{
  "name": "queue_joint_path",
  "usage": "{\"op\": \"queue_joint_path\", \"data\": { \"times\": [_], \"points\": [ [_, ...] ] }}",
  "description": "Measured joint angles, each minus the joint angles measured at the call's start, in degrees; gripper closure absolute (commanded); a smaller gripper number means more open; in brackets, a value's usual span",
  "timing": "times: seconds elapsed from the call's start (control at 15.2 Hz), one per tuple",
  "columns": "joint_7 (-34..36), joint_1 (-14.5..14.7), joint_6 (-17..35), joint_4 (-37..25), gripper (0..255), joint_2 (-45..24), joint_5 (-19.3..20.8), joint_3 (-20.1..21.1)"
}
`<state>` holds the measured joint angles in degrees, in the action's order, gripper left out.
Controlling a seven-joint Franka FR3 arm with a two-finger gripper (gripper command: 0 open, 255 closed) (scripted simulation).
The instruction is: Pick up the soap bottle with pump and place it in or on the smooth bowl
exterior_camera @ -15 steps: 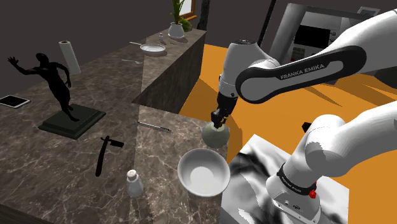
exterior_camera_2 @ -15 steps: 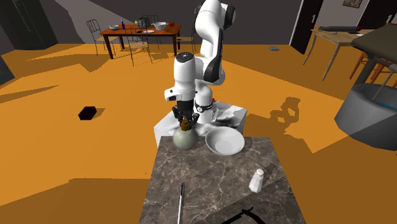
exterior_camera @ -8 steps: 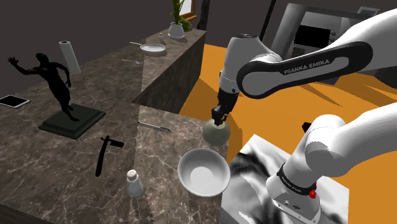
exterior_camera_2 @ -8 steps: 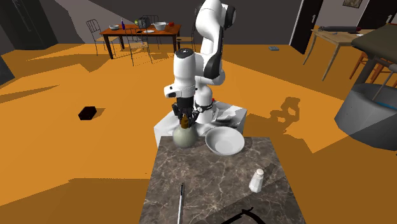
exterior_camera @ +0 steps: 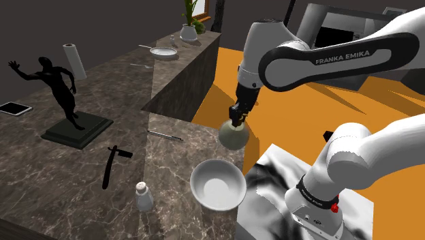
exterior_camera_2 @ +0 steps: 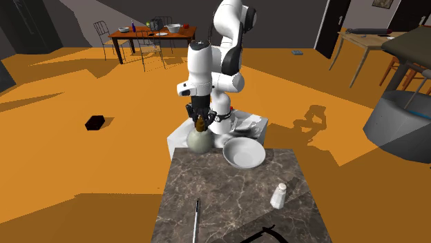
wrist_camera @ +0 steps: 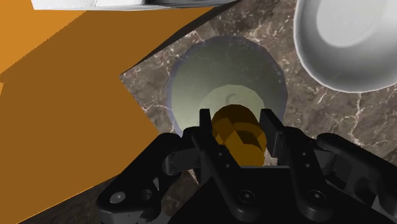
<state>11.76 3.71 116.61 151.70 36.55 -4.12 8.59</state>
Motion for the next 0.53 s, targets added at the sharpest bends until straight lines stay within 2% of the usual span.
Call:
{"op": "queue_joint_path", "data": {
  "times": [0.53],
  "points": [
    [-0.13,-0.16,-6.45,-5.18,255,1.26,0.34,-0.50]
  ]
}}
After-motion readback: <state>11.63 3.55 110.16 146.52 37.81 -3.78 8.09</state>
